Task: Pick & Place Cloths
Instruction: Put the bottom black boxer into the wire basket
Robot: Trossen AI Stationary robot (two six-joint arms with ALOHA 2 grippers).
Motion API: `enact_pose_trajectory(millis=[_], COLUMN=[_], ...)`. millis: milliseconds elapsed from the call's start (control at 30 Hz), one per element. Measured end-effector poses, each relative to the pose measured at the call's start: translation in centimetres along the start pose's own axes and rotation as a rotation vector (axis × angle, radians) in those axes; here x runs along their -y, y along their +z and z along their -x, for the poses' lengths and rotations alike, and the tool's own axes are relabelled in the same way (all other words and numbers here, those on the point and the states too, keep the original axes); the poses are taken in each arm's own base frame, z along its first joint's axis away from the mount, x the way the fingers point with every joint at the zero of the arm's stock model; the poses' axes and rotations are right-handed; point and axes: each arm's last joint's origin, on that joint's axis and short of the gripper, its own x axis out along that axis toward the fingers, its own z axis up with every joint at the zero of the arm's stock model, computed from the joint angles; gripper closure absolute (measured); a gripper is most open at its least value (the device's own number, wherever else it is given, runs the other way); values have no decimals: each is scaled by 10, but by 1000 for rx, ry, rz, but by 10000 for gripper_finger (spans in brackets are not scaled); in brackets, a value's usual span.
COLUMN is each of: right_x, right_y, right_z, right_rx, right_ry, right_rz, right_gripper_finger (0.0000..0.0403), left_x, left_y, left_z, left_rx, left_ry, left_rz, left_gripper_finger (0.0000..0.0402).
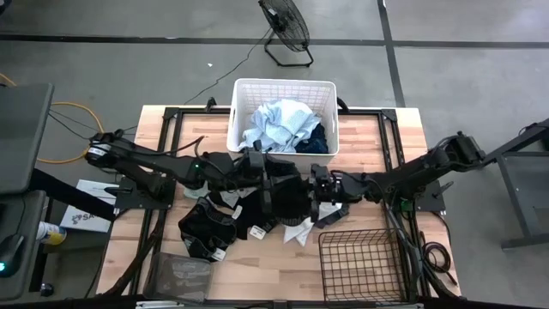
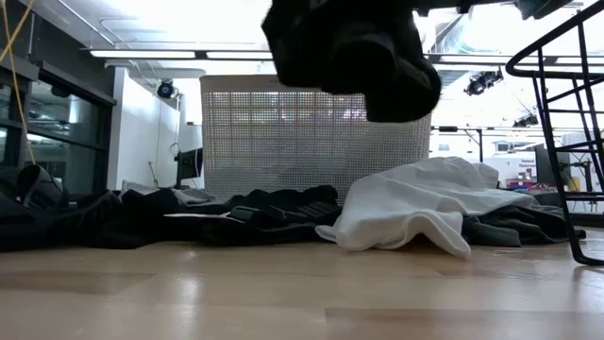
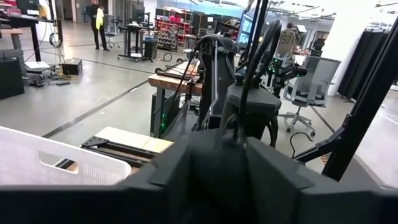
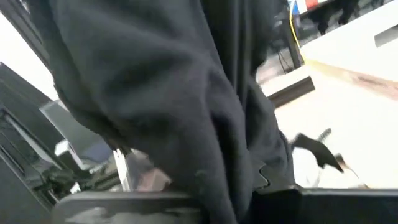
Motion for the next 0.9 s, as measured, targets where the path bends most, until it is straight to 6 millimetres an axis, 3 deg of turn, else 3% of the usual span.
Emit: enact_pose_trajectory(millis=[167, 333, 633, 900], right_x=[-2, -5, -25, -41], right_y=[11, 28, 52, 41], right_z=[14, 35, 78, 107], right_rx=[-42, -64, -93, -332], right_ry=[-30, -32, 127, 228], right_rz=[-29, -81, -193, -374], right_gripper_finger=[395, 397, 397, 397], left_x=[-2, -6, -14, -16], left_y=[11, 29, 43, 39], left_z=[8, 25, 49, 52], left_rx=[21, 39, -2, -61], left_ry=[-14, -30, -24, -25], left_rz=[-17, -8, -3, -7], left_gripper_finger=[140, 87, 74, 74])
